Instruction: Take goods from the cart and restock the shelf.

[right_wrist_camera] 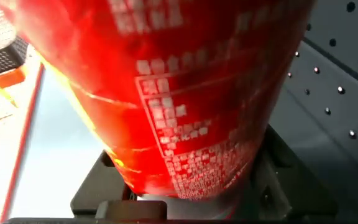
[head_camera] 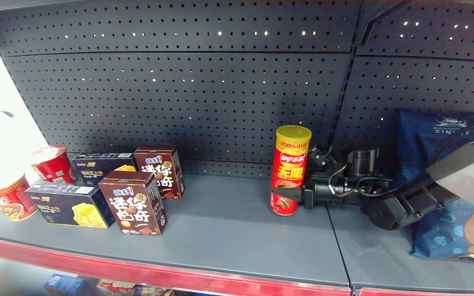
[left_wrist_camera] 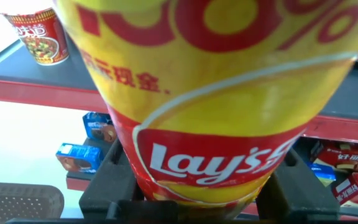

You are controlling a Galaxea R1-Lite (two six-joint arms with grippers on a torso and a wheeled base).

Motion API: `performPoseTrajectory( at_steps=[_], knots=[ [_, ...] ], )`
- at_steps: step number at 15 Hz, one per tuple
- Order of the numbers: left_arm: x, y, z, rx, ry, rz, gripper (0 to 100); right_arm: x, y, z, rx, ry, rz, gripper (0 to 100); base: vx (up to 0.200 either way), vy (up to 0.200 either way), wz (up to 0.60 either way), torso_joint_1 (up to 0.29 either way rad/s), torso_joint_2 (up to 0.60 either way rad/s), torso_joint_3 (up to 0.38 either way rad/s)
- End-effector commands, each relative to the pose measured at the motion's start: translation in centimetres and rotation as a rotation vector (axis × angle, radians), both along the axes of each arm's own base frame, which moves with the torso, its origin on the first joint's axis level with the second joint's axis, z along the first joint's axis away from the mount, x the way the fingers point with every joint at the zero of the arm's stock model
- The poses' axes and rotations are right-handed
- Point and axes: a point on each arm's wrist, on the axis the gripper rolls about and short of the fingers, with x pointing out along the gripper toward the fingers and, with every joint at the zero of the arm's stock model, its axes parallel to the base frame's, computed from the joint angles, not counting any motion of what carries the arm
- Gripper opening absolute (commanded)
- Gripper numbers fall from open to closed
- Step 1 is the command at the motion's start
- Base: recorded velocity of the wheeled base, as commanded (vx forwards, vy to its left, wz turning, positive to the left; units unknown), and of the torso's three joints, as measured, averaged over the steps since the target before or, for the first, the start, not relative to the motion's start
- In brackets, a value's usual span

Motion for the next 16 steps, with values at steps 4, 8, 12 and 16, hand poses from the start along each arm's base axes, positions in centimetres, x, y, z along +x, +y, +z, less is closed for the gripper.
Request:
performPoseTrajectory(
  at_steps=[4,8,12,16],
  knots=[
    [0.0,0.0,0.1,-0.002,-0.007,-0.002,0,-6.3,-2.2,2.9,0.006,-0.033,-0.024,0,0.0,0.0,0.0,0.0,0.0,0.0],
    [-0.3,0.0,0.0,-0.003,-0.022,0.001,0,-10.1,-4.1,2.9,0.014,-0.069,-0.042,0,0.0,0.0,0.0,0.0,0.0,0.0],
    [-0.4,0.0,0.0,-0.004,-0.03,0.002,0,-12.3,-4.4,1.8,0.014,-0.072,-0.026,0,0.0,0.0,0.0,0.0,0.0,0.0],
    [-0.5,0.0,0.3,-0.003,-0.042,0.002,0,-13.7,-4.4,0.3,0.005,-0.049,-0.006,0,0.0,0.0,0.0,0.0,0.0,0.0]
  ],
)
